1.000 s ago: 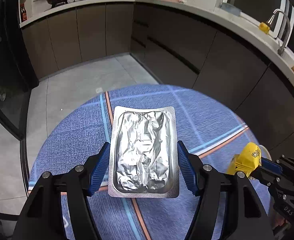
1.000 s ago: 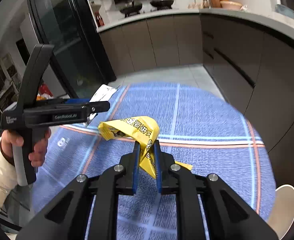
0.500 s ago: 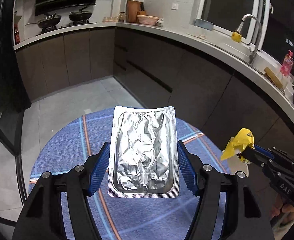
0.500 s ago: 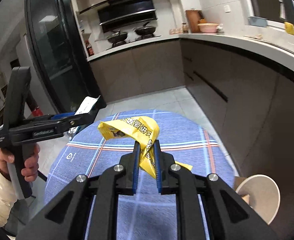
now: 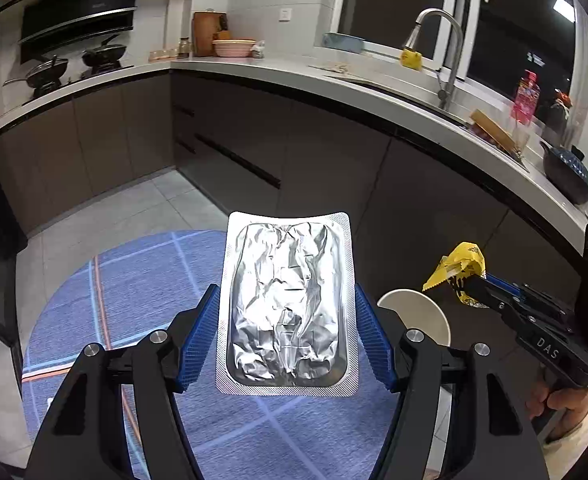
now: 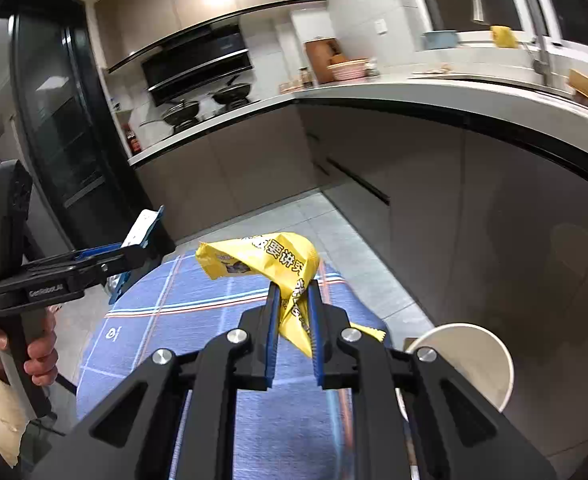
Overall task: Collect trash
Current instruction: 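Carry the yellow wrapper and foil pack to the white bin and open both tools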
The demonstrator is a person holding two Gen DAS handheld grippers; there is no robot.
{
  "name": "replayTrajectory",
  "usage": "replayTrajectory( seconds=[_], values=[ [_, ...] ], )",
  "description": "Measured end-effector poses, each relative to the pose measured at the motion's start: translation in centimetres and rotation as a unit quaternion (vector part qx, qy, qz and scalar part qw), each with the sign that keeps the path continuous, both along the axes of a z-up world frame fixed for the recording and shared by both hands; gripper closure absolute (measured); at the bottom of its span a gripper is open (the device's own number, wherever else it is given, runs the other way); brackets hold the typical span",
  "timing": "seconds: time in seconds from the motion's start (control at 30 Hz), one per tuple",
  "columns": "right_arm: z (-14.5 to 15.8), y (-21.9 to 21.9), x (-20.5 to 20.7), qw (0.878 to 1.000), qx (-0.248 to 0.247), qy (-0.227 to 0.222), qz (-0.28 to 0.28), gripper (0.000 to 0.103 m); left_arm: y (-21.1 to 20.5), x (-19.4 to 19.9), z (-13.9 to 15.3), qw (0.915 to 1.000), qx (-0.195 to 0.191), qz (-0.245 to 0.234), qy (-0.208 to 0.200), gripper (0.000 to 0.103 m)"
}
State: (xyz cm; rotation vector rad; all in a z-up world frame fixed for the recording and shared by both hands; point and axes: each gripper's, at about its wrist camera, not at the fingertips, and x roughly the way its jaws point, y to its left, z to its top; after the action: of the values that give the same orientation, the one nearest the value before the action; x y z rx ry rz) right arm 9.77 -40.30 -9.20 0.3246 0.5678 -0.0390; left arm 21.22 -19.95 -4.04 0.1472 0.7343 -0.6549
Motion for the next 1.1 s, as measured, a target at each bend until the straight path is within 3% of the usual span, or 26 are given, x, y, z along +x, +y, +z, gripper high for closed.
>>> replayTrajectory(
  seconds=[0.27, 0.57, 1.1],
  values=[
    [-1.2, -4.1, -3.4, 0.999, 0.014, 0.0, -0.048, 0.088, -5.4, -1.6, -0.8, 0.999, 0.003, -0.043, 0.008, 0.041],
    [-4.1, -9.4, -7.1, 0.993, 0.036, 0.018, -0.109, 0.088, -11.4, -2.9, -3.8, 0.9952, 0.014, -0.09, 0.035, 0.041],
    [-11.0, -15.9, -8.0, 0.981, 0.08, 0.074, -0.162, 0.088, -20.8, -2.3, -11.1, 0.9833, 0.042, -0.149, 0.095, 0.041]
  ],
)
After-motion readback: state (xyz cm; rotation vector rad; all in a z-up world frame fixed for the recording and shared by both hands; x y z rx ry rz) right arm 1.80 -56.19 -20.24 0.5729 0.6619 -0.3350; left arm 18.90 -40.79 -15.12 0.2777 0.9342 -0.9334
